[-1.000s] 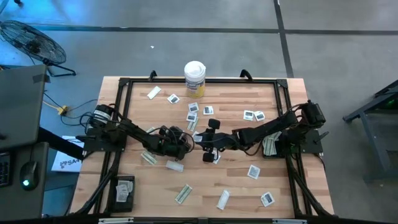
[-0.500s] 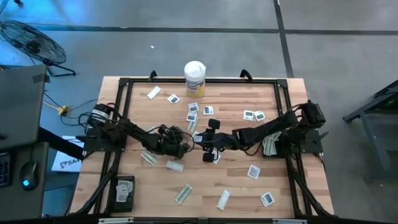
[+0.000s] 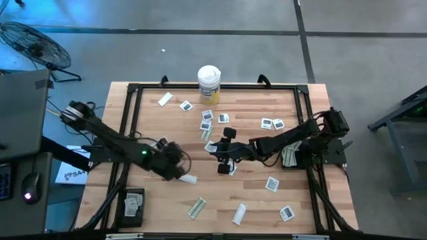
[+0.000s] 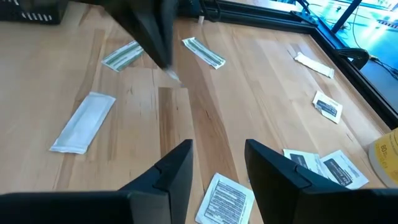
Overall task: Pick & Place First Aid Supplies
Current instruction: Put the white towelette sachet into the left black bin
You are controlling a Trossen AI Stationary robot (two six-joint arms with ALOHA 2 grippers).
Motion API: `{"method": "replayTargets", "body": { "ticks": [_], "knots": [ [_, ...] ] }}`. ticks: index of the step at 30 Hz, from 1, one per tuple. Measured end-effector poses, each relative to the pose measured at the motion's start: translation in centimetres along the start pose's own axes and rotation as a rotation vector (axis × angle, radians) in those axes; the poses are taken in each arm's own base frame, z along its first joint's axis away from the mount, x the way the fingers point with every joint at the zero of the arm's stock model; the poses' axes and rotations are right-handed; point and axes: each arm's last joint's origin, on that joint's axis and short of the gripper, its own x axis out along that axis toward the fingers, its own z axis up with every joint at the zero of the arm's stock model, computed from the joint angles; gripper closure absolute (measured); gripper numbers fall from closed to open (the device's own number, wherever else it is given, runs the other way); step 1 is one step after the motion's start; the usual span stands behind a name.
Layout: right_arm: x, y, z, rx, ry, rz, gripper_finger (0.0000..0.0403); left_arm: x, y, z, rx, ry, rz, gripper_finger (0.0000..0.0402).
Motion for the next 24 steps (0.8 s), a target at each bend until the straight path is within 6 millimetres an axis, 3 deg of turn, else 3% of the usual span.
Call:
{"method": "replayTargets", "body": {
  "ticks": [6, 13, 18, 24],
  "knots": [
    [0.0, 0.0, 0.0, 0.000, -0.001, 0.002, 0.0263, -4.6, 2.1, -1.9, 0.056, 0.280, -0.089, 0.0401],
    [0.2, -0.4, 0.1, 0.012, -0.006, -0.006, 0.0263, -8.4, 3.0, -4.0, 0.087, 0.505, -0.223, 0.0401],
    [0.3, -0.7, 0.1, 0.037, -0.003, 0.012, 0.0263, -9.7, 2.8, -5.3, -0.005, 0.598, -0.239, 0.0401],
    [0.4, -1.0, 0.1, 0.053, -0.002, 0.013, 0.0263, -11.5, 0.8, -7.3, -0.031, 0.660, -0.289, 0.0401]
  ]
}}
